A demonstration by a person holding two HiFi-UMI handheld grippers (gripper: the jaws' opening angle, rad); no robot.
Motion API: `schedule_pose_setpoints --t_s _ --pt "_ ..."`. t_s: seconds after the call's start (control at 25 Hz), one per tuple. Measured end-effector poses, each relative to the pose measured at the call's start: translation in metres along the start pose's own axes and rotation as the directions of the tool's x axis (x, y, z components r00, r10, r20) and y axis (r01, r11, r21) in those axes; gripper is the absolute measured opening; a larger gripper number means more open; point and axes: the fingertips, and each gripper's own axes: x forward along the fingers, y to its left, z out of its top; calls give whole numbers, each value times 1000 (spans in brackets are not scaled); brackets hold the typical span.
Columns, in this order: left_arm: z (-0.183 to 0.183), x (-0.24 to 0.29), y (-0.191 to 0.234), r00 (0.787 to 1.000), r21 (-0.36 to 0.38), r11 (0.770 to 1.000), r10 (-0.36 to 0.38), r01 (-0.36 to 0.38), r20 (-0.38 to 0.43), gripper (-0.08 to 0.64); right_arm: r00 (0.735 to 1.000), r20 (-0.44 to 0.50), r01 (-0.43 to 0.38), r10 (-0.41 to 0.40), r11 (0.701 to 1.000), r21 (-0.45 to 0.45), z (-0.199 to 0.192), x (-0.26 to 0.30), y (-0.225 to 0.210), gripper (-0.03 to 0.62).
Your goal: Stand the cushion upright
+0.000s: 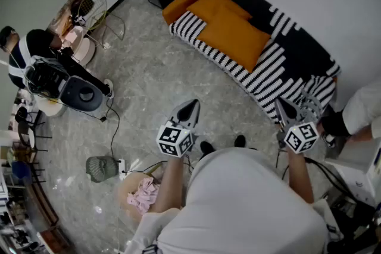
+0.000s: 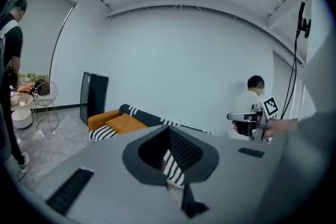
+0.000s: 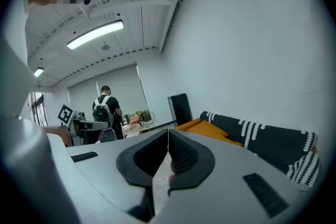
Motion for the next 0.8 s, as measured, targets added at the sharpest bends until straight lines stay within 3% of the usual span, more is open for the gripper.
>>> schedule_pose_setpoints --t_s 0.8 --pt "-9 22 -15 1000 -21 1000 18 -18 -8 2 999 -10 -32 32 999 4 2 -1 -23 36"
